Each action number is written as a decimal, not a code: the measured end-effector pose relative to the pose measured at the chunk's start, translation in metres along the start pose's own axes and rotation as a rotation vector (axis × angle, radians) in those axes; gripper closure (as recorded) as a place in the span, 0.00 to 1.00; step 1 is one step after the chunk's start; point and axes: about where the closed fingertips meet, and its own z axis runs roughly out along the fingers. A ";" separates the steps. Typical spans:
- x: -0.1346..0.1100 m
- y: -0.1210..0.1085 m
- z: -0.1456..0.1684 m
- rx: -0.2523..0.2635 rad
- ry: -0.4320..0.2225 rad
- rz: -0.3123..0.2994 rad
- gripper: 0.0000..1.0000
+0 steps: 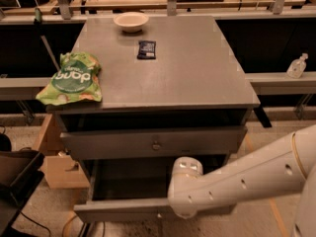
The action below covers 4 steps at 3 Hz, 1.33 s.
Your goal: Open middle drawer
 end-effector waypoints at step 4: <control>0.010 -0.021 -0.005 0.105 -0.041 -0.014 1.00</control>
Offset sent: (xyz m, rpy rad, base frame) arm -0.0162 -0.0049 0.0136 -0.0052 -0.0345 -0.0070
